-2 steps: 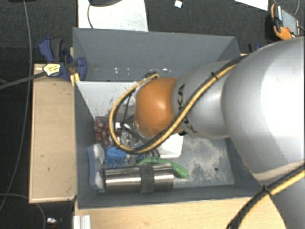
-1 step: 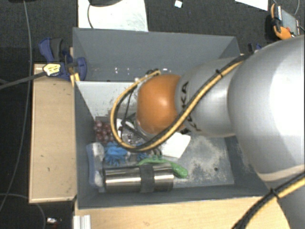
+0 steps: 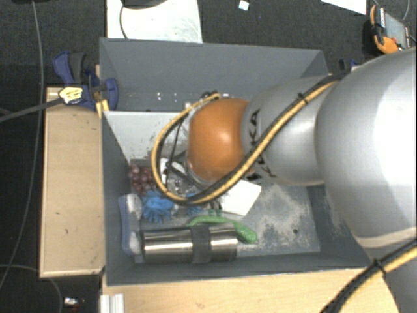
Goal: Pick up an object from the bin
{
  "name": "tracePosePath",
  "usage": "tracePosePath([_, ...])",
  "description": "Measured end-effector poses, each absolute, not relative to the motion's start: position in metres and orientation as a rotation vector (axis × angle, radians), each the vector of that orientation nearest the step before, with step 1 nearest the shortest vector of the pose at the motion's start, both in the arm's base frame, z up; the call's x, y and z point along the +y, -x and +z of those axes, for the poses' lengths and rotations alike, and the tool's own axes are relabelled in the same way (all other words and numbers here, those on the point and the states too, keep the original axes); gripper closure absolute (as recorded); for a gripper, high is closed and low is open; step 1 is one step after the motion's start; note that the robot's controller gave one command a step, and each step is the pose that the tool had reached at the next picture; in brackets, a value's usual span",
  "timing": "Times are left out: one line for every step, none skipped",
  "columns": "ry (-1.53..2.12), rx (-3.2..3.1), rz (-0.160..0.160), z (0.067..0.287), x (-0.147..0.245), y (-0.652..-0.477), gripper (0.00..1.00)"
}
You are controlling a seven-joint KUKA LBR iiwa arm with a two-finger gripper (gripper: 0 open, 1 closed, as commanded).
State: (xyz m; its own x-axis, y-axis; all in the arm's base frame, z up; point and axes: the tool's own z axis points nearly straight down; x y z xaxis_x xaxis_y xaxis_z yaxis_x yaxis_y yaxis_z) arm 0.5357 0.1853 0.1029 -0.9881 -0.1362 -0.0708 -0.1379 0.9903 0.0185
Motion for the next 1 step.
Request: tracePosePath([0.209, 3.077, 0.031, 0.1143, 0.1843, -0.5326, 1.00])
